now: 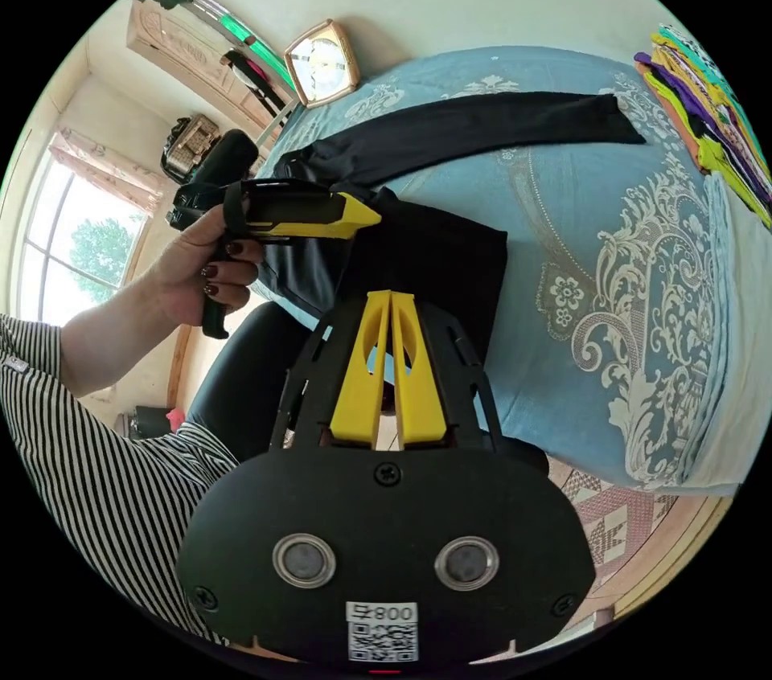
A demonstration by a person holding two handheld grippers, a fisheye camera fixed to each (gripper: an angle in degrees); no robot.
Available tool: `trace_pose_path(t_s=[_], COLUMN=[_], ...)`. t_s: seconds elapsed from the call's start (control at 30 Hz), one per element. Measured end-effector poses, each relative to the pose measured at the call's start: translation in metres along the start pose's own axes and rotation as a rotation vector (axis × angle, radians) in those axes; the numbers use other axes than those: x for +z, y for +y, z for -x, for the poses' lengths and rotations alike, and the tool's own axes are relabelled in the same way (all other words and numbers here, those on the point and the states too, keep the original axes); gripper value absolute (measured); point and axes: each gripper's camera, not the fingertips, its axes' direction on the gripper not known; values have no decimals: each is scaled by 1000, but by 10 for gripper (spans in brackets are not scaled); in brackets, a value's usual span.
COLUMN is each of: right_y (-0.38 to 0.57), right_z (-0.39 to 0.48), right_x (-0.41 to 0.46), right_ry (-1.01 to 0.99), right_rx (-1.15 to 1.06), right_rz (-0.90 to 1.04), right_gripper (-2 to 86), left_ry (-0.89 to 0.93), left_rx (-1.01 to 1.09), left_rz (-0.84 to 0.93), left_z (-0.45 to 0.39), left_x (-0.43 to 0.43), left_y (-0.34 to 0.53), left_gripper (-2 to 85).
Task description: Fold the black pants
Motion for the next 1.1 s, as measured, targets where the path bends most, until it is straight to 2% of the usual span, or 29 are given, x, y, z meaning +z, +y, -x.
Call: trace_pose_path(t_s=[0.13,0.27,0.33,0.47,0.53,0.6,0.77,0.97,1.1], right_y=[32,69,83,106,111,112,94,76,64], right_z=[-44,-100,-122,-155,-164,-172,-176,-149,-122], right_x=[-62,-117,-128,-120,-107,-93,-70,-62,-26], right_ry=[19,109,127,100,82,56,0,2,-32], right_rx=[89,204,260,352,372,384,329,192,61], right_rz=[-171,-272,-282,-257,-236,-215,-201,-154,-48], right_gripper=[4,16,32,60,67,75,82,59,24], left_ry=[74,88,65,-126,-181,-161,-3,39,29], left_rx=[119,245,281,302,314,283,228,258,286], left_rz=[25,136,196,332,308,262,139,138,213], left_z=[-51,-118,-141,-166,-165,-149,-124,-148,-167], left_x=[29,104,144,210,210,197,171,197,233], left_y=[-34,-92,-114,-139,-138,-135,-137,-166,-188], left_gripper=[5,5,6,7,8,10,15,8,5])
